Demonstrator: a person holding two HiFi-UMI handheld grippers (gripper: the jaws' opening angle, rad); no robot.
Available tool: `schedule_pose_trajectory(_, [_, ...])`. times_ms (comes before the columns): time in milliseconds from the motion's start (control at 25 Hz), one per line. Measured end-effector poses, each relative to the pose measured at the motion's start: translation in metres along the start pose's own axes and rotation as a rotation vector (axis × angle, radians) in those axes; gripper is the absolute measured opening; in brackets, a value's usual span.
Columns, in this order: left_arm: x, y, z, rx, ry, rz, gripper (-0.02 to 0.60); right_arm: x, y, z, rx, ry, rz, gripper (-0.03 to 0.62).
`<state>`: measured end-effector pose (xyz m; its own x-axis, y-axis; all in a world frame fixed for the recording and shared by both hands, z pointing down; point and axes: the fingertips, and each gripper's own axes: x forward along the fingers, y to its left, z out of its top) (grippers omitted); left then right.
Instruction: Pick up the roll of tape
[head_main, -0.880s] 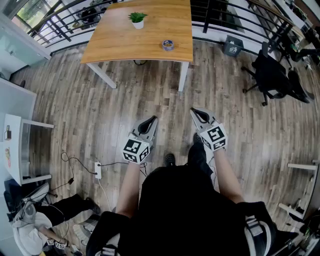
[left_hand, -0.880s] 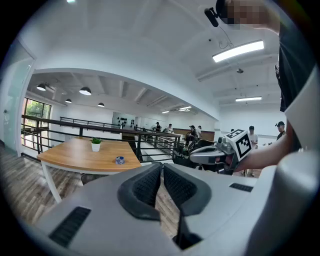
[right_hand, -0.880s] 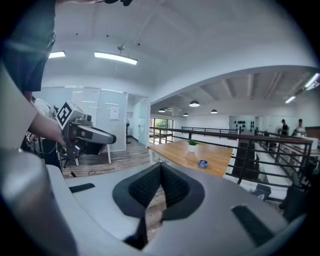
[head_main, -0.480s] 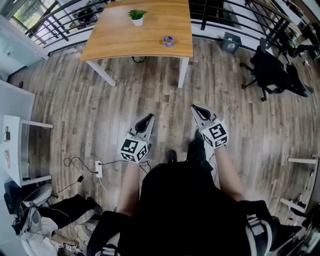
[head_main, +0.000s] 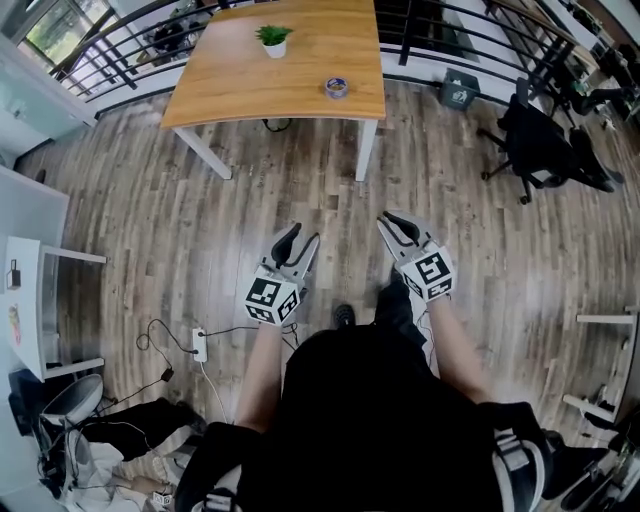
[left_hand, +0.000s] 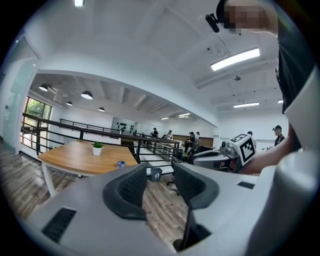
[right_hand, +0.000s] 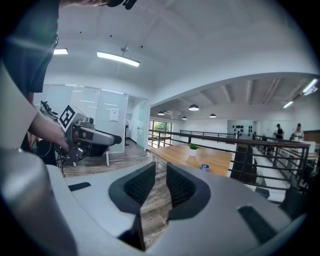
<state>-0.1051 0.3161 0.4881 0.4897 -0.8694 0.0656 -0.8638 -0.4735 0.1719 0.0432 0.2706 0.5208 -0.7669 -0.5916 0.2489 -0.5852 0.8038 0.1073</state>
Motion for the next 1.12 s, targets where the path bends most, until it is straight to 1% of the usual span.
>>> schedule_pose_trajectory(200, [0.003, 0.001, -0.002, -0.004, 0.008, -0.013, 0.208, -0.003, 0.0, 0.0, 0.024, -0.024, -0.018, 0.208])
schedule_pose_trajectory(320, [0.007, 0.002, -0.003, -0.017, -0.002, -0.011, 0.233, -0.004, -0.007, -0.004, 0.033, -0.032, -0.036, 0.303])
schedule_pose_trajectory(480, [0.012, 0.003, -0.001, -0.005, -0.001, -0.013, 0.253, -0.005, -0.015, -0.007, 0.044, -0.029, -0.062, 0.357])
schedule_pose_trajectory(720, [0.013, 0.011, 0.001, -0.025, -0.006, -0.01, 0.262, -0.002, -0.019, -0.007, 0.053, -0.042, -0.065, 0.368])
schedule_pose_trajectory(1120, [0.022, 0.013, -0.004, -0.018, 0.018, 0.005, 0.278, 0.0, -0.033, -0.014, 0.079, -0.032, -0.069, 0.379])
